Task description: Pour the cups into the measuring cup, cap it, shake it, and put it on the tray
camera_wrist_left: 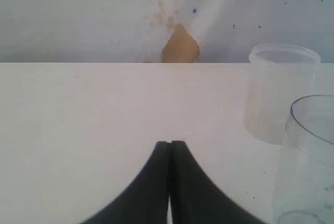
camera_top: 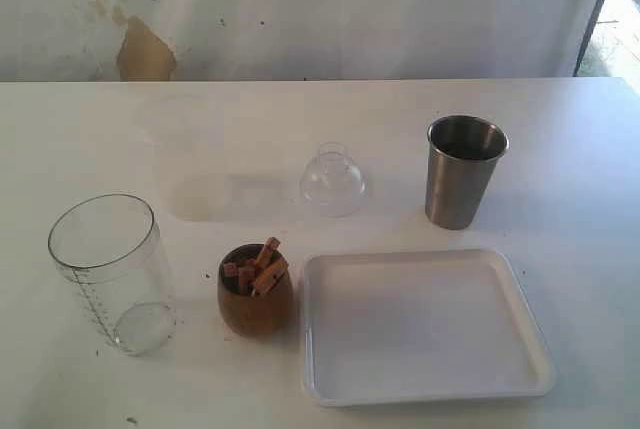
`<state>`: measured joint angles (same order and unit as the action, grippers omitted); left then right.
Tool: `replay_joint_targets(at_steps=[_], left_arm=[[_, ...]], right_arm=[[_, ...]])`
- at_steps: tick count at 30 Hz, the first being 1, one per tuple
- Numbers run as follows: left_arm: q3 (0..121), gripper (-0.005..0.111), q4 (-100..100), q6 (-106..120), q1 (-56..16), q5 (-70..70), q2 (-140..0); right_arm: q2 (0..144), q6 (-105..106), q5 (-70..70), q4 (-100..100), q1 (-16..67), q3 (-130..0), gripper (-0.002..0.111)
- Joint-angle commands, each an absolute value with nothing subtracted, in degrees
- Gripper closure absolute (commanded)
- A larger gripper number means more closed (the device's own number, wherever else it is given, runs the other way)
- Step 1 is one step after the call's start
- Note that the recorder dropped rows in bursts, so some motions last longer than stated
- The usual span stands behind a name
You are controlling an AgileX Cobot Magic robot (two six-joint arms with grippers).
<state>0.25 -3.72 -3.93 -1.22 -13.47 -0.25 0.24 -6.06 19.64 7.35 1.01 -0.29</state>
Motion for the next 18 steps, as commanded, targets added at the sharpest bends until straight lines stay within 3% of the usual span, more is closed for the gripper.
replay_joint_targets(at_steps=[1, 9, 18], left_arm=[[0.00, 0.107, -3.75, -4.05, -1.30, -13.37, 0.00], [0.00, 0.107, -3.75, -4.05, -1.30, -13.37, 0.00], [0.00, 0.107, -3.75, -4.05, -1.30, -13.37, 0.00]], right_arm=[[0.00, -6.27, 19.62, 7.42, 0.51, 0.00, 0.108], [0.00, -4.03, 18.74, 14.04, 0.51, 0.00, 0.108], [0.00, -4.97, -10.07, 13.52, 0.51, 0.00, 0.108]])
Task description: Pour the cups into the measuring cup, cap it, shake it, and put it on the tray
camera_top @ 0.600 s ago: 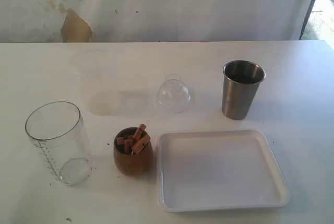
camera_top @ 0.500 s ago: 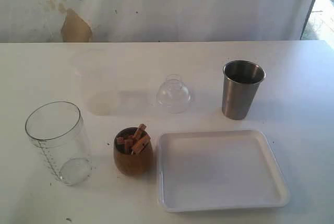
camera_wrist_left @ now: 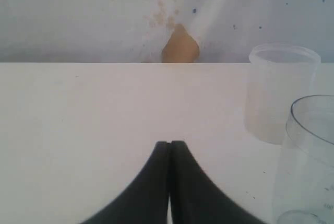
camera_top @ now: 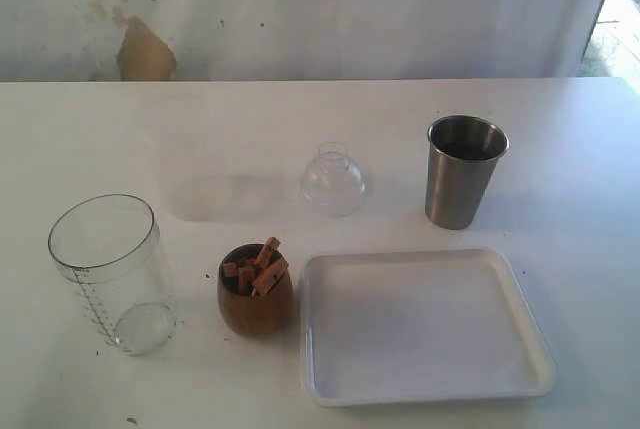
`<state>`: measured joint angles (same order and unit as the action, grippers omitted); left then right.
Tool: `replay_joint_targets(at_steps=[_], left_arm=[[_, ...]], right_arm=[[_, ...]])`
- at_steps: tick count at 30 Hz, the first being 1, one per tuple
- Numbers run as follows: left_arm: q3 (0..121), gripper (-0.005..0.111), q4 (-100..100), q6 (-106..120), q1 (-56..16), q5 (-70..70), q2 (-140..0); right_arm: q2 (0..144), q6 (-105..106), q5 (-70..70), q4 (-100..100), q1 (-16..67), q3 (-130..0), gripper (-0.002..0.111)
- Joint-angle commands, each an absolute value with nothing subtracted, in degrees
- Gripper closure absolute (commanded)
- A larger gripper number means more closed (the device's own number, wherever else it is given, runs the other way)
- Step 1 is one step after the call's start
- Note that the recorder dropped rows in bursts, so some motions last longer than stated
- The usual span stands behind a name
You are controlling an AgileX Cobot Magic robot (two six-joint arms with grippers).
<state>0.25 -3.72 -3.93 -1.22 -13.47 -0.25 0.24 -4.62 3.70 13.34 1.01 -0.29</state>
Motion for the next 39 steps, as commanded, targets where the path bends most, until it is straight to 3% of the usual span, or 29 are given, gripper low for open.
replay_joint_targets(at_steps=[1, 6, 9, 11, 12, 14, 15, 22, 27, 34, 36, 39], left_arm=[[0.00, 0.107, -3.75, -4.05, -1.30, -13.37, 0.00], [0.00, 0.107, -3.75, -4.05, -1.30, -13.37, 0.00], [0.00, 0.107, -3.75, -4.05, -1.30, -13.37, 0.00], [0.00, 0.107, -3.75, -4.05, -1.30, -13.37, 0.00], [0.00, 0.107, -3.75, -4.05, -1.30, -13.37, 0.00], [0.00, 0.107, -3.75, -4.05, -1.30, -13.37, 0.00], [0.00, 0.107, -3.75, -4.05, -1.30, -13.37, 0.00], [0.00, 0.107, -3.75, -4.05, -1.30, -13.37, 0.00], [0.00, 0.107, -3.75, -4.05, -1.30, -13.37, 0.00], [0.00, 0.107, -3.75, -4.05, -1.30, -13.37, 0.00], [0.00, 0.107, -3.75, -4.05, -1.30, -13.37, 0.00], [0.00, 0.107, -3.75, -4.05, -1.30, -13.37, 0.00]], right_arm=[[0.00, -4.98, -14.20, 13.26, 0.51, 0.00, 0.108], [0.00, -17.47, -29.53, 12.75, 0.51, 0.00, 0.108], [0.00, -31.88, -29.84, 17.23, 0.51, 0.00, 0.106], [0.00, -32.64, -31.04, 27.19, 0.51, 0.00, 0.087], [0.00, -33.85, -33.31, 28.76, 0.51, 0.00, 0.060], [2.02, -36.32, -33.90, 27.92, 0.51, 0.00, 0.028], [2.83, -36.84, -33.64, 27.92, 0.51, -0.36, 0.023], [20.83, -43.98, -35.95, 36.88, 0.51, -8.45, 0.021], [33.19, -52.79, -45.88, 47.38, 0.61, -8.96, 0.022], [47.35, -44.67, -63.87, 57.89, 0.61, -9.65, 0.021], [50.81, -43.63, -63.31, 58.71, 0.61, -10.13, 0.018], [56.47, -43.63, -62.14, 58.54, 0.61, -10.86, 0.004]])
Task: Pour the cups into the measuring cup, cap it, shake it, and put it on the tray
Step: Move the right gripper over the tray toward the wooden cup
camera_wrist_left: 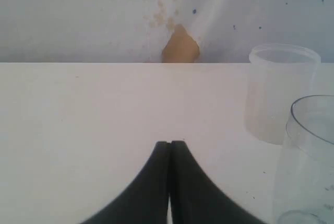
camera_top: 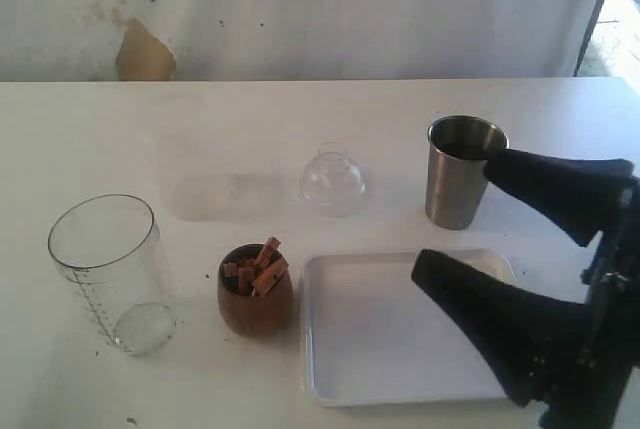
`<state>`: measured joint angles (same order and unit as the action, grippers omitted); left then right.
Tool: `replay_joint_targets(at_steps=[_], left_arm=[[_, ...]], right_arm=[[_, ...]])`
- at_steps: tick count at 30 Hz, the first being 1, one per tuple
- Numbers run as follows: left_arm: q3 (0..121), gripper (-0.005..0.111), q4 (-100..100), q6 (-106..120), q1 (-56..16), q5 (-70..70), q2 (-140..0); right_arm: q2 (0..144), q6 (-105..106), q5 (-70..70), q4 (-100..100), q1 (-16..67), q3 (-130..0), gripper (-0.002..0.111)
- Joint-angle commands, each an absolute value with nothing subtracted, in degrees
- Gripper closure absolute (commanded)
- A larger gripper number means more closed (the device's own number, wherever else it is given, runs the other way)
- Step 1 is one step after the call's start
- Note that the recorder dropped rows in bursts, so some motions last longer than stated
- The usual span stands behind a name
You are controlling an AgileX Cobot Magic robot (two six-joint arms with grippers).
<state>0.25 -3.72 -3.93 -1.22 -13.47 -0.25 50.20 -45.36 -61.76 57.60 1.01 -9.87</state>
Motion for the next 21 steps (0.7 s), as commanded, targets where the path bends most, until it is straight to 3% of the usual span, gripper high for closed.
replay_joint_targets(at_steps=[1, 21], left_arm=[[0.00, 0.107, -3.75, -4.05, -1.30, -13.37, 0.00], [0.00, 0.107, -3.75, -4.05, -1.30, -13.37, 0.00]], right_arm=[[58.28, -43.63, -63.18, 58.54, 0.61, -11.12, 0.003], [92.62, -25.49, -63.05, 54.65, 13.43, -25.96, 0.003]])
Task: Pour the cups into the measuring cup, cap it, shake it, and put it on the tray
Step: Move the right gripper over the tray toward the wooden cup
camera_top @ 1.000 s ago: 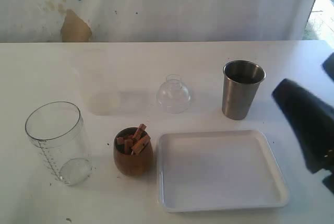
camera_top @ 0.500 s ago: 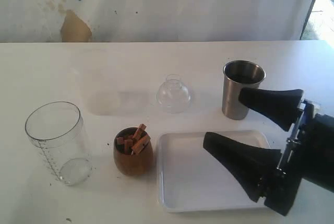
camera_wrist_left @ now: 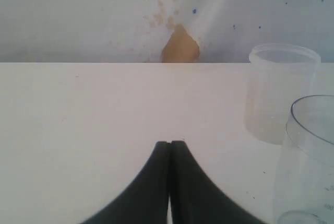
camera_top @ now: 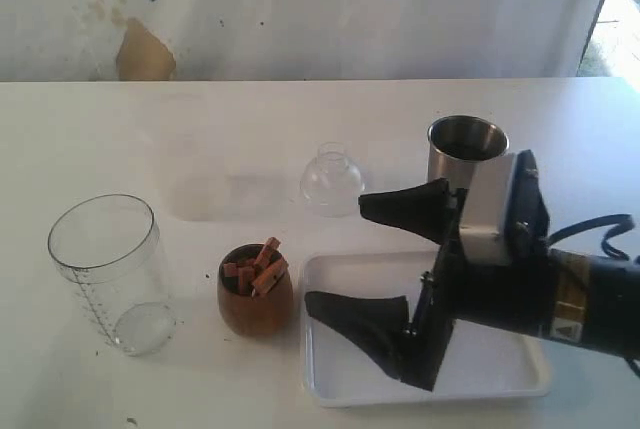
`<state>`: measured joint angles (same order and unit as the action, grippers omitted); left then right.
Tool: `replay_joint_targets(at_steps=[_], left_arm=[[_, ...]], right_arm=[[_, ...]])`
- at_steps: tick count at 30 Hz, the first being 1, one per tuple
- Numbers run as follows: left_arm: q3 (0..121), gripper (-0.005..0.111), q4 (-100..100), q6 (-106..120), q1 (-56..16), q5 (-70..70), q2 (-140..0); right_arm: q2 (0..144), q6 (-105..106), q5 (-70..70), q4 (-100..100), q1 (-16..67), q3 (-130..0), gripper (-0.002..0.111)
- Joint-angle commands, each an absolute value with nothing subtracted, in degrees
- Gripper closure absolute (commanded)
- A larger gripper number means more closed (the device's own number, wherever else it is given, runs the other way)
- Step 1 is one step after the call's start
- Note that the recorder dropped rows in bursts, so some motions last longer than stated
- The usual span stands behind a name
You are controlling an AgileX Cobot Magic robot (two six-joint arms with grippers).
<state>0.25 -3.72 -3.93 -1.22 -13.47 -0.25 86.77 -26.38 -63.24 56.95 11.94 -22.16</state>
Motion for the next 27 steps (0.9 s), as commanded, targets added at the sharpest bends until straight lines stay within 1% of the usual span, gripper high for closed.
replay_joint_targets(at_steps=[1, 8, 13, 20, 27], left_arm=[[0.00, 0.107, -3.75, -4.05, -1.30, -13.37, 0.00], [0.00, 0.107, -3.75, -4.05, -1.30, -13.37, 0.00], [0.00, 0.107, -3.75, -4.05, -1.30, -13.37, 0.00], [0.00, 0.107, -3.75, -4.05, -1.30, -13.37, 0.00], [0.00, 0.107, -3.75, -4.05, -1.30, -13.37, 0.00]], right_arm=[[94.33, -25.49, -63.05, 54.65, 13.84, -27.18, 0.003], [103.99, -25.49, -62.93, 54.65, 15.92, -33.42, 0.003], [110.86, -21.38, -63.05, 55.48, 16.12, -37.97, 0.003], [113.92, -20.80, -63.05, 56.58, 19.37, -41.41, 0.003], [115.56, -20.80, -62.15, 56.58, 19.62, -43.40, 0.003]])
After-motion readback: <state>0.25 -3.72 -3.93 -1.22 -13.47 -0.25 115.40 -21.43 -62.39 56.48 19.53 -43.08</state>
